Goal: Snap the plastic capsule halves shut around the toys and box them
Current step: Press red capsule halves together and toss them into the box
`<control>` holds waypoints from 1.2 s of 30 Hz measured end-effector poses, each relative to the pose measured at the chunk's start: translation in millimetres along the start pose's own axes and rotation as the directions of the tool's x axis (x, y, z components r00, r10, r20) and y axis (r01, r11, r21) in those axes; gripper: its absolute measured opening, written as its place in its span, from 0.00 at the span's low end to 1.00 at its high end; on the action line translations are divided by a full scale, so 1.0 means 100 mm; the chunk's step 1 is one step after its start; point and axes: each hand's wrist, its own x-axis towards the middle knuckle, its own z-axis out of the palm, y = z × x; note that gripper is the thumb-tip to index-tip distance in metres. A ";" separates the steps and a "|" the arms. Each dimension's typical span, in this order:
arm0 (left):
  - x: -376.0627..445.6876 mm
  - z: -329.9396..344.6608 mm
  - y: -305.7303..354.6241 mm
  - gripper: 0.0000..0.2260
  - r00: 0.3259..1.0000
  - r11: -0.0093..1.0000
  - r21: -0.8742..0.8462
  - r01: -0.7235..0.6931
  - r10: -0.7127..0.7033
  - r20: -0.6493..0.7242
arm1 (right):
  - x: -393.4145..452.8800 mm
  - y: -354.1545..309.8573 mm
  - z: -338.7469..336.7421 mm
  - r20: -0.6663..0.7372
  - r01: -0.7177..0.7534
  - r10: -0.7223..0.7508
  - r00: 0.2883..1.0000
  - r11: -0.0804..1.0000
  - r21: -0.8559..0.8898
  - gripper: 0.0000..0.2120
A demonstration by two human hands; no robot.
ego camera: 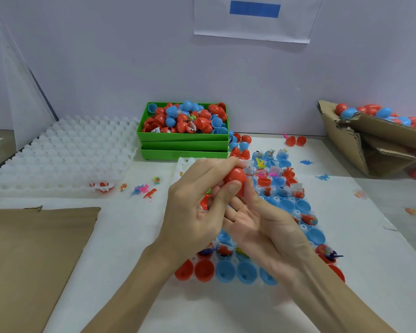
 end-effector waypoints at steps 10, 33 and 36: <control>-0.01 0.03 0.00 0.13 1.000 1.000 -0.011 0.023 -0.023 -0.001 | 0.01 -0.03 -0.01 0.013 -0.011 0.011 1.000 1.000 0.000 0.17; 0.06 -0.13 -0.02 0.20 0.993 0.999 -0.013 -0.038 0.039 0.108 | -0.02 -0.09 0.02 0.042 -0.056 0.055 0.998 0.998 0.012 0.14; 0.06 -0.14 -0.03 0.20 0.992 0.998 0.014 -0.059 0.057 0.109 | -0.02 -0.07 0.01 0.052 -0.063 0.062 0.997 0.998 0.012 0.14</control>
